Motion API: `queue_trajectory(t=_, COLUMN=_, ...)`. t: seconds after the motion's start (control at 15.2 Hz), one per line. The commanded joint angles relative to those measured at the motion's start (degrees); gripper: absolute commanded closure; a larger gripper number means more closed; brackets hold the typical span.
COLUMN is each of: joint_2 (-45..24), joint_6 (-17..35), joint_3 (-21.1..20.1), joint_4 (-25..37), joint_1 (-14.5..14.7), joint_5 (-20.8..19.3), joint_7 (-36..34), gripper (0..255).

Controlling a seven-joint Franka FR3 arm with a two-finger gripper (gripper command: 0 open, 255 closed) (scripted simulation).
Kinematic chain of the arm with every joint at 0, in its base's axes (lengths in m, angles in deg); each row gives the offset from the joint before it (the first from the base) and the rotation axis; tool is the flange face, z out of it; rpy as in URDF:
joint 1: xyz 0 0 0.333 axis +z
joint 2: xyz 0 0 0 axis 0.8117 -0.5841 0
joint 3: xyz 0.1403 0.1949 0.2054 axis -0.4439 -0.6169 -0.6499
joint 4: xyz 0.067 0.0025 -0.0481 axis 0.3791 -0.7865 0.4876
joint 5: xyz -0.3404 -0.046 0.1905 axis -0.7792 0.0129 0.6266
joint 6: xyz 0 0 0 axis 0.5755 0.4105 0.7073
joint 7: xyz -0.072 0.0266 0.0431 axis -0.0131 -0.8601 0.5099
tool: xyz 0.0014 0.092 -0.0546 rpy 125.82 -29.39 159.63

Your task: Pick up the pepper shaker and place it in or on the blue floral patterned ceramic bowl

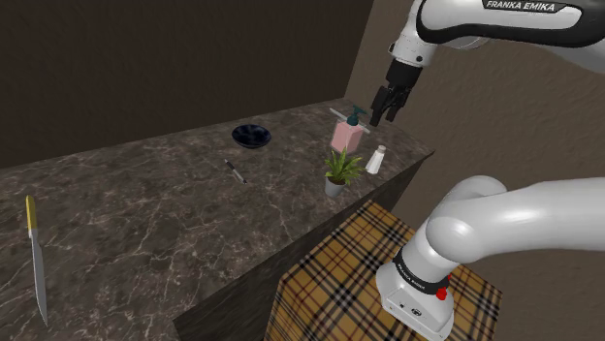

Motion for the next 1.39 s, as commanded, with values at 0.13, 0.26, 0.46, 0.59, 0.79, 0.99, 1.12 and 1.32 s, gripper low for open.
queue_trajectory(t=0.13, joint_2=-3.88, joint_6=5.51, joint_3=5.36, joint_4=-1.57, joint_1=-1.36, joint_5=-2.99, joint_7=5.08, gripper=0)
queue_trajectory(t=0.26, joint_2=-6.33, joint_6=8.21, joint_3=8.03, joint_4=-1.79, joint_1=-1.79, joint_5=-4.13, joint_7=7.50, gripper=0)
queue_trajectory(t=0.46, joint_2=-10.69, joint_6=12.39, joint_3=12.08, joint_4=-1.56, joint_1=-2.18, joint_5=-5.32, joint_7=11.29, gripper=0)
queue_trajectory(t=0.59, joint_2=-14.02, joint_6=15.21, joint_3=14.88, joint_4=-1.02, joint_1=-2.16, joint_5=-5.68, joint_7=13.94, gripper=0)
queue_trajectory(t=0.79, joint_2=-19.65, joint_6=19.41, joint_3=19.20, joint_4=0.32, joint_1=-1.71, joint_5=-5.32, joint_7=18.26, gripper=0)
queue_trajectory(t=0.99, joint_2=-20.93, joint_6=21.57, joint_3=20.02, joint_4=-0.61, joint_1=-1.57, joint_5=-5.16, joint_7=18.90, gripper=0)
queue_trajectory(t=1.12, joint_2=-21.65, joint_6=23.32, joint_3=20.43, joint_4=-1.69, joint_1=-1.46, joint_5=-5.10, joint_7=19.06, gripper=0)
queue_trajectory(t=1.32, joint_2=-23.13, joint_6=26.51, joint_3=21.20, joint_4=-3.50, joint_1=-1.19, joint_5=-4.86, joint_7=19.44, gripper=0)
